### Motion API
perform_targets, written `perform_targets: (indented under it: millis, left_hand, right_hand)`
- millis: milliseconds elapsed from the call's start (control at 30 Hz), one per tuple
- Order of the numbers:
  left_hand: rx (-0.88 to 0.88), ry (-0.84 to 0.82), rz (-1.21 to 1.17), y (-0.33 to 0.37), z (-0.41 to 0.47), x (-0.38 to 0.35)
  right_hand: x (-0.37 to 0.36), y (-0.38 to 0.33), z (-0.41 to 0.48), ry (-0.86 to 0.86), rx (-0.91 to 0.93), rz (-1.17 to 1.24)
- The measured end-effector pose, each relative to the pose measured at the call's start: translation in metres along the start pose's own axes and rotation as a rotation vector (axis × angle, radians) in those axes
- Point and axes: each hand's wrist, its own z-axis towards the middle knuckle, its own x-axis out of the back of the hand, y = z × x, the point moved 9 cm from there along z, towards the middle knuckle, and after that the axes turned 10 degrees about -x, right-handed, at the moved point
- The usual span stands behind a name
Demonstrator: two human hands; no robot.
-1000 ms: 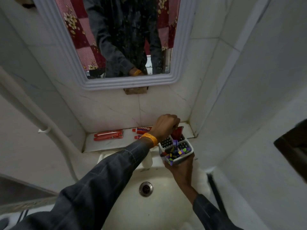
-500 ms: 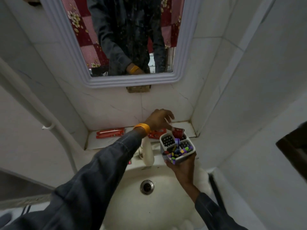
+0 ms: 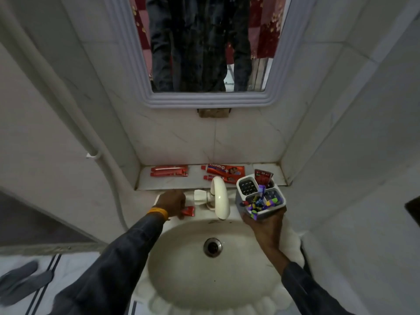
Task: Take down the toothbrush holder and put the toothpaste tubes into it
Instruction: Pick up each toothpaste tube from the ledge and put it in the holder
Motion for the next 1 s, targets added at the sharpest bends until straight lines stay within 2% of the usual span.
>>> perform_targets:
  millis: [133, 300, 500, 567, 667, 733, 833, 1000]
  left_hand:
    - [-0.045, 0.060, 0.094, 0.011, 0.002, 0.022]
    - [-0.082, 0.092, -0.022, 0.011, -0.003, 0.092]
    - [-0.339, 0.426, -0.231, 0.068, -0.028, 0.217]
    - [-0.450, 0.471, -0.352, 0.102, -0.032, 0.238]
    - [-0.598, 0.465, -0.384, 0.150, -0.026, 0.238]
    - [-0.634, 0.453, -0.308, 0.175, -0.014, 0.227]
    - [-0.643, 0.416, -0.221, 0.203, 0.004, 0.203]
    - [-0.570, 0.489, -0.250, 0.223, 0.025, 0.183]
  right_hand:
    - [-0.003, -0.001, -0.001, -0.020, -0.006, 0.000]
    - [-0.004, -0.003, -0.003, -0.026, 0.016, 0.020]
    - [-0.004, -0.003, 0.000, -0.018, 0.022, 0.037]
    - [-0.005, -0.003, 0.000, -0.020, 0.032, 0.041]
    - [-0.007, -0.003, 0.001, -0.033, 0.041, 0.032]
    - [-0.009, 0.000, 0.002, -0.053, 0.034, 0.051]
    - [-0.009, 0.004, 0.003, -0.057, 0.015, 0.084]
    - [-0.013, 0.002, 0.004, -0.102, 0.026, 0.200]
